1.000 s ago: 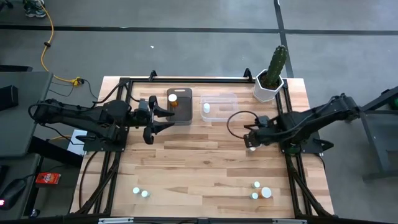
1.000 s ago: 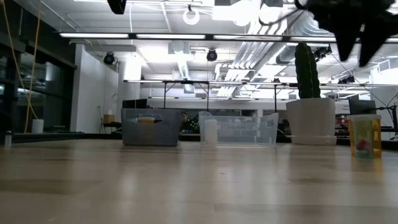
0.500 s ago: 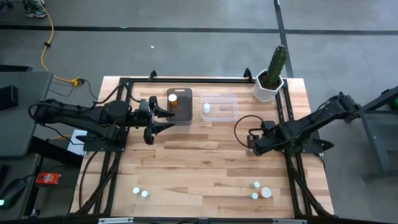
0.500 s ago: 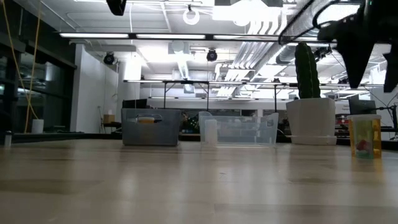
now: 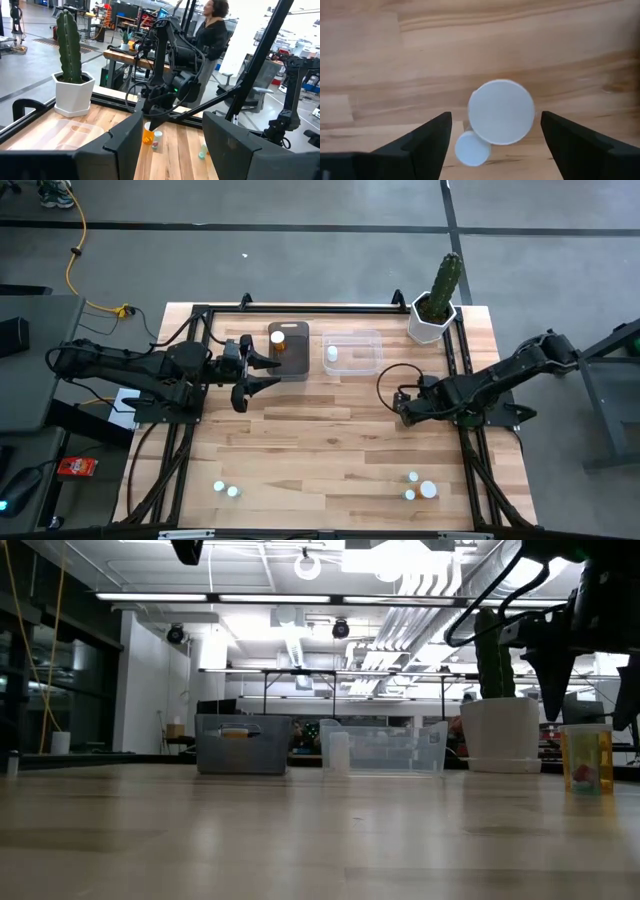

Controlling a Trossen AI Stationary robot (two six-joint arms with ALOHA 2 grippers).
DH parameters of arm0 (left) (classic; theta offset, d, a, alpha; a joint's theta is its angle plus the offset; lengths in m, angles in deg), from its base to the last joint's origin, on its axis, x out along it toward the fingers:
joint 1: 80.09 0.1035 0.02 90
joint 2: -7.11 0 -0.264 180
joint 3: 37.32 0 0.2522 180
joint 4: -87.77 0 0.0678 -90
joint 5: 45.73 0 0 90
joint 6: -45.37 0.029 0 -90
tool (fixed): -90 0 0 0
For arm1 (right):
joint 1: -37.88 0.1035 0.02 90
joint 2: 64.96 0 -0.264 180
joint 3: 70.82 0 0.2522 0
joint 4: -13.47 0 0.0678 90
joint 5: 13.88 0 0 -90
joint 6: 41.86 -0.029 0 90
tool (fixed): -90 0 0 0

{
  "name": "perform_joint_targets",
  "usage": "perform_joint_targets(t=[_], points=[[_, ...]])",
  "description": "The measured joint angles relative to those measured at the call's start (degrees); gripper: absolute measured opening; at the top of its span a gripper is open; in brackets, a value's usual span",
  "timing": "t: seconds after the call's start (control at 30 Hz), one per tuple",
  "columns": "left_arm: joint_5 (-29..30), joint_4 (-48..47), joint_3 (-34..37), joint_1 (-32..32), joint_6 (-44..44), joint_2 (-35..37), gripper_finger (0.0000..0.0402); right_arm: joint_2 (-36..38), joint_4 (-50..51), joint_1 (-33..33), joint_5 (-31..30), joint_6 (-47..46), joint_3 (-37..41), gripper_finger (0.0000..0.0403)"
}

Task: Pick and place medicine bottles into bin by pill shape (circle, oval)
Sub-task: Put the top orange capsule bottle into the black bin

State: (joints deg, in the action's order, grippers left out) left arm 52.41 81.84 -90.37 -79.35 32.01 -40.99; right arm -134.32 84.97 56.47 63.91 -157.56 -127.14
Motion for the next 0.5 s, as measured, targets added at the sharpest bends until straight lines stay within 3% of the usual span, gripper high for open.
perform_joint_targets(t=[0.5], points=[[0.04,0.0,0.0,0.0,-0.13,0.0,0.0195,-3.16,-1.01,-3.63,1.85,1.47,0.0,0.03]])
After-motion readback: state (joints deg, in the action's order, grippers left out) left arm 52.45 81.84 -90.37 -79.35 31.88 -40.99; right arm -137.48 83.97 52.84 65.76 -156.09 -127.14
